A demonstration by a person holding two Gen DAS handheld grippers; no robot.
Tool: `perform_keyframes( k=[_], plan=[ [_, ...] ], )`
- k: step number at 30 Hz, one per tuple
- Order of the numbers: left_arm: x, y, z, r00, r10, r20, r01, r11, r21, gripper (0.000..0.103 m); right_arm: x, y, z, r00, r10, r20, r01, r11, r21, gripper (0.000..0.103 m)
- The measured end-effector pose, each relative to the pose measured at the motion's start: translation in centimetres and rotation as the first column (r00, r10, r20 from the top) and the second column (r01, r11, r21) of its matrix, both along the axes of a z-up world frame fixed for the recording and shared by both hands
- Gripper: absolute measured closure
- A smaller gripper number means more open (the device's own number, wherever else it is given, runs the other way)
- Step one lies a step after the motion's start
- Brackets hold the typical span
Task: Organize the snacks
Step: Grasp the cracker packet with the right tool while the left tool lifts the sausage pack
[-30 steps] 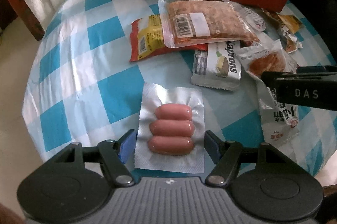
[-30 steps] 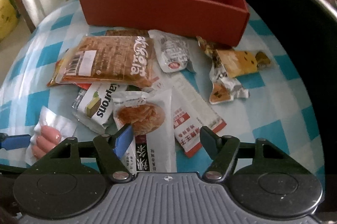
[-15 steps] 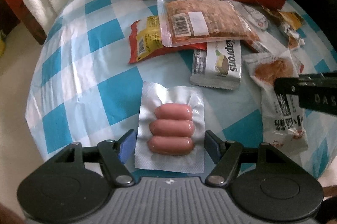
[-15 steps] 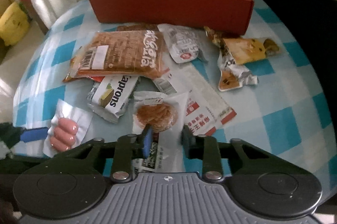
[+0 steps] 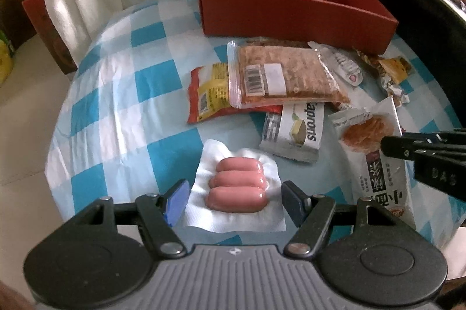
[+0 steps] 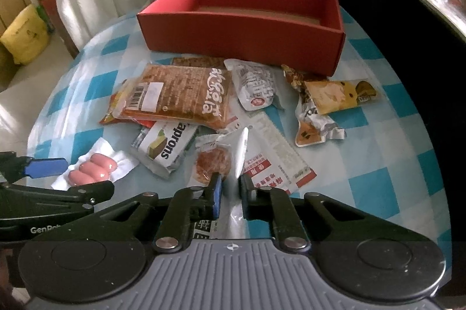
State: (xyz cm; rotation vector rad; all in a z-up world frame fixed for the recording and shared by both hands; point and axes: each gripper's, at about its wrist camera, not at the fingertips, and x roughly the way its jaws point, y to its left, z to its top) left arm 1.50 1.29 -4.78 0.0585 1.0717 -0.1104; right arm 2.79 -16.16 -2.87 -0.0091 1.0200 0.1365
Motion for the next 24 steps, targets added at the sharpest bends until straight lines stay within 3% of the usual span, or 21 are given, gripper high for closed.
perform_keyframes(
  k=[6,14,16,17,19,21,24],
  plan=[
    [0.0,0.2,-0.7,1.0,0.006,-0.003,-0.006,1.0,0.022,0.04,0.0,-0.8,0.5,1.0,-0.022,0.012,0.022,0.999,0.027,0.092],
    [0.5,-0.3,-3.1,0.999,-0.012,-0.043,0.016,0.995,0.101,0.037,0.3,-1.1,0.1,1.0,-0.025,-0.013,0.026,0.999,0.039,0.092],
    [0.7,-0.3,-3.2,1.0,-0.01,-0.026,0.013,0.993,0.119,0.024,0.4,-1.2,-0.1,0.999,-0.027,-0.026,0.028,0.999,0.039,0.091],
    [0.9,-0.2,-3.3,1.0,0.001,-0.021,0.002,0.991,0.134,0.021,0.5,-1.3,-0.3,0.999,-0.031,-0.035,0.032,0.999,0.039,0.089],
    [1.0,0.1,-3.5,0.999,0.021,-0.024,-0.018,0.992,0.121,0.017,0.6,-1.5,-0.9,0.997,-0.03,-0.072,0.034,0.998,0.052,0.075],
    [1.3,0.1,-3.7,0.999,0.035,-0.022,-0.032,0.993,0.115,0.007,0.6,-1.3,-1.7,0.994,-0.022,-0.11,0.03,0.997,0.073,0.05],
    [1.6,0.2,-4.0,0.998,0.055,-0.011,-0.054,0.993,0.108,0.006,0.4,-0.1,-2.8,0.993,0.012,-0.114,-0.011,1.0,0.009,0.036]
  ],
)
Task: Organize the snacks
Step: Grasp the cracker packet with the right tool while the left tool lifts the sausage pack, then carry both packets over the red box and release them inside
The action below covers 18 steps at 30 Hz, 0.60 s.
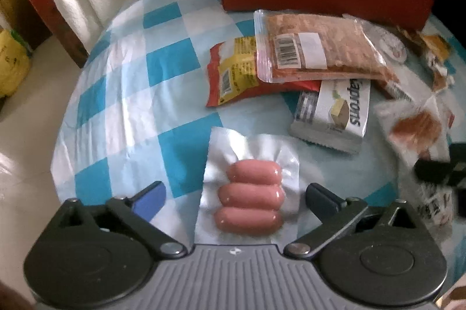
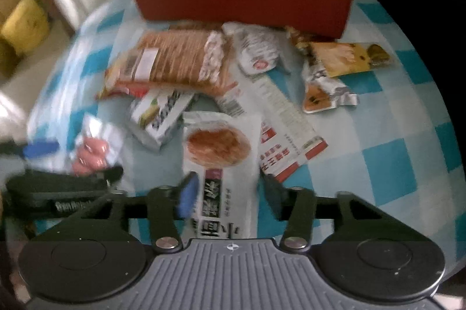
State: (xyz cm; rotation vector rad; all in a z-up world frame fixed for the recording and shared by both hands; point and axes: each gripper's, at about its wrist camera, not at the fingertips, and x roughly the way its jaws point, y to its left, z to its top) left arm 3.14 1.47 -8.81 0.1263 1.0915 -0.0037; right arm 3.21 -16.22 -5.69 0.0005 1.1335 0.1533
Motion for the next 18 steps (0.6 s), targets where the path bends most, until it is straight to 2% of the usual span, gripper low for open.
perform_keyframes(
  k=[2,3,4,5,6,8,13,18],
  plan=[
    [0.0,0.2,0.2,1.0,0.0,-0.014,-0.001,0.999,-0.05,0.021,0.0,0.5,-0.6,1.0,0.008,0.012,-0.007,1.0,-0.022,0.039],
    [-0.1,0.1,0.5,1.0,-0.006,-0.017,0.004,0.998,-0.063,0.036,0.1,0.5,-0.8,1.0,0.005,0.014,-0.005,1.0,-0.026,0.044],
    [-0.2,-0.1,0.8,1.0,-0.022,-0.012,0.021,0.998,-0.065,0.041,0.1,0.5,-0.9,1.0,0.0,0.012,0.0,1.0,-0.016,0.05],
    [-0.2,-0.3,0.9,0.999,-0.031,-0.018,0.03,0.998,-0.063,0.042,0.0,0.3,-0.8,1.0,-0.001,0.004,0.001,1.0,0.02,0.065],
    [-0.4,-0.4,0.9,0.999,-0.033,-0.022,0.031,0.998,-0.06,0.042,-0.1,0.0,-0.6,1.0,-0.018,0.001,0.018,0.999,0.047,0.072],
    [-0.6,0.0,1.3,0.999,-0.023,-0.024,0.021,0.997,-0.078,0.042,-0.4,-0.5,0.0,0.999,-0.035,0.016,0.034,0.998,0.047,0.077],
    [-1.1,1.5,4.7,0.998,0.001,0.067,0.009,0.988,-0.156,0.042,-1.9,-1.6,1.9,0.995,-0.081,0.052,0.078,0.995,0.063,0.081],
    [-1.3,2.9,7.2,0.993,0.035,0.109,-0.006,0.967,-0.254,0.042,-2.5,-2.0,4.3,0.989,-0.121,0.087,0.114,0.991,0.072,0.082]
  ],
)
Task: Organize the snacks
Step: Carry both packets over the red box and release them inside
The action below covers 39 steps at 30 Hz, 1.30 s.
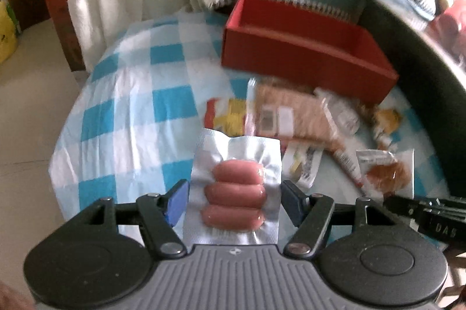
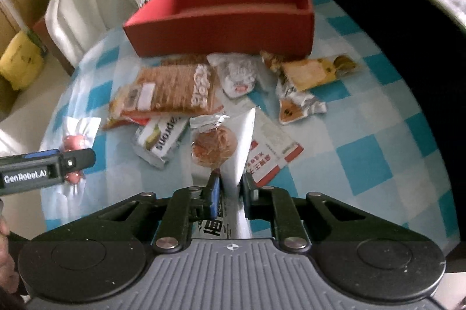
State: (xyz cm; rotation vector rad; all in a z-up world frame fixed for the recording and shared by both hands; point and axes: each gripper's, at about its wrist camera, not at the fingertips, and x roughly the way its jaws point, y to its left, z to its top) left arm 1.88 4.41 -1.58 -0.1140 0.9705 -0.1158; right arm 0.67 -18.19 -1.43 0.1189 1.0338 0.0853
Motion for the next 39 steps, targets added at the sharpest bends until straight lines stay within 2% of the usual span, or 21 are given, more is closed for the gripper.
perform_keyframes(
  k=[2,5,10,14,21,25,39],
  plan=[
    [0.0,-0.3,1.1,0.999,-0.008,0.034,0.009,1.0,-0.013,0.042,0.1,0.6,1.6,1.0,-0.002,0.012,0.002,1.0,-0.01,0.083],
    [0.9,-1.0,2.7,0.997,-0.02,0.08,0.022,0.999,-0.029,0.042,0.6,2.1,4.6,0.995,0.039,0.087,-0.037,0.999,-0.031,0.083],
    [3.2,-2.7,4.7,0.99,-0.041,0.138,0.043,0.999,-0.007,0.042,3.3,2.8,6.9,0.984,0.071,0.164,-0.066,0.997,-0.037,0.083],
    [6.2,-4.0,4.7,0.987,-0.043,0.153,0.041,0.999,0.017,0.042,6.0,2.4,6.2,0.983,0.06,0.174,-0.054,0.998,-0.036,0.083],
    [11.1,-6.0,3.9,0.988,-0.044,0.15,0.044,0.999,0.004,0.042,9.9,0.8,5.5,0.983,0.025,0.182,-0.012,0.997,-0.074,0.083],
    [13.0,-7.0,3.6,0.987,-0.054,0.15,0.053,0.999,0.01,0.042,11.6,0.3,5.8,0.976,0.003,0.219,0.025,0.992,-0.126,0.083],
    [17.6,-8.0,3.1,0.985,-0.056,0.165,0.048,0.998,0.049,0.042,16.9,0.5,4.9,0.97,0.008,0.242,0.04,0.981,-0.192,0.083]
  ],
)
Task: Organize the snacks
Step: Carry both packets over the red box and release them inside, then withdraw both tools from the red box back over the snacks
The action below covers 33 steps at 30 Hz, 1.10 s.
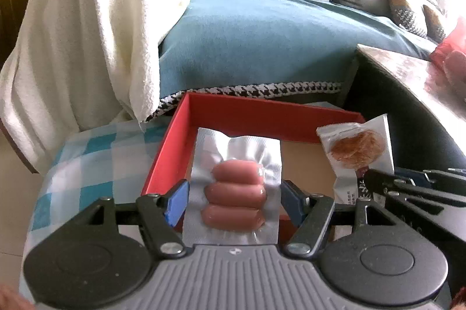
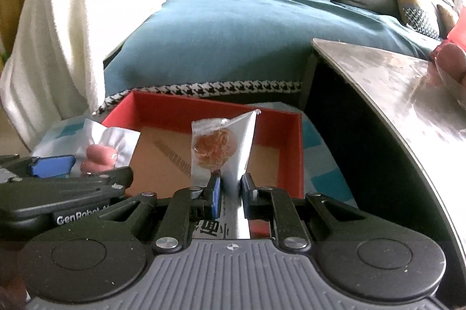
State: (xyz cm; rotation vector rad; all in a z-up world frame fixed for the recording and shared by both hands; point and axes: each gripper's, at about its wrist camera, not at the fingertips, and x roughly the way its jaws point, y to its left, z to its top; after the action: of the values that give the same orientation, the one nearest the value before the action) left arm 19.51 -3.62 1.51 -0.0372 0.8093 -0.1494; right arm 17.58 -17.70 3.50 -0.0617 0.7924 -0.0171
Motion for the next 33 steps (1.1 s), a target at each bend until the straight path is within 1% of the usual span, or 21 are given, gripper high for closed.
perform_keyframes(
  k=[10,16,19,21,24,26,28,29,30,31,33],
  plan=[
    [2.2,-0.2,-1.7,0.999,0.01,-0.035,-0.009,1.0,0.018,0.042,2.8,0.1,-1.2,1.0,-0.008,-0.006,0.008,1.0,-0.014,0.087],
    [2.7,-0.9,-2.6,0.999,-0.003,-0.034,0.005,0.998,0.056,0.041,4.1,-0.1,-2.6,0.999,-0.013,-0.038,0.012,0.999,-0.037,0.087],
    [3.3,-0.8,-3.2,0.997,0.005,-0.074,-0.001,0.999,0.05,0.041,4.5,-0.3,-3.1,0.998,-0.019,-0.055,0.017,0.999,-0.048,0.081],
    [3.4,-0.7,-3.3,0.997,0.007,-0.079,-0.004,0.999,0.04,0.041,4.5,-0.5,-3.2,0.998,-0.027,-0.052,0.025,0.999,-0.044,0.068],
    [3.2,-0.7,-2.7,0.998,0.005,-0.06,-0.003,0.999,0.041,0.041,4.5,-0.8,-3.2,0.998,-0.03,-0.052,0.028,0.998,-0.047,0.065],
    [3.0,-0.6,-2.4,0.999,0.008,-0.053,-0.007,1.0,0.028,0.041,4.4,-0.8,-3.1,0.998,-0.038,-0.048,0.036,0.998,-0.055,0.061],
    [2.9,-0.5,-2.1,0.999,0.01,-0.052,-0.009,1.0,0.015,0.04,4.3,-0.9,-3.0,0.998,-0.045,-0.038,0.043,0.997,-0.063,0.06],
    [2.8,-0.4,-2.0,0.999,0.012,-0.052,-0.011,1.0,0.011,0.04,4.2,-0.8,-2.9,0.998,-0.045,-0.032,0.042,0.996,-0.076,0.055],
    [2.6,-0.3,-1.8,0.999,0.014,-0.05,-0.014,1.0,0.008,0.04,4.1,-0.7,-2.7,0.999,-0.044,-0.025,0.042,0.995,-0.086,0.049],
    [2.5,-0.2,-1.7,0.999,0.018,-0.048,-0.018,1.0,0.007,0.04,4.0,-0.7,-2.6,0.999,-0.05,-0.015,0.048,0.994,-0.096,0.046],
    [2.3,0.1,-1.4,0.999,0.024,-0.045,-0.024,1.0,0.002,0.04,3.7,-0.7,-2.2,0.998,-0.055,-0.002,0.055,0.995,-0.089,0.045]
  ],
)
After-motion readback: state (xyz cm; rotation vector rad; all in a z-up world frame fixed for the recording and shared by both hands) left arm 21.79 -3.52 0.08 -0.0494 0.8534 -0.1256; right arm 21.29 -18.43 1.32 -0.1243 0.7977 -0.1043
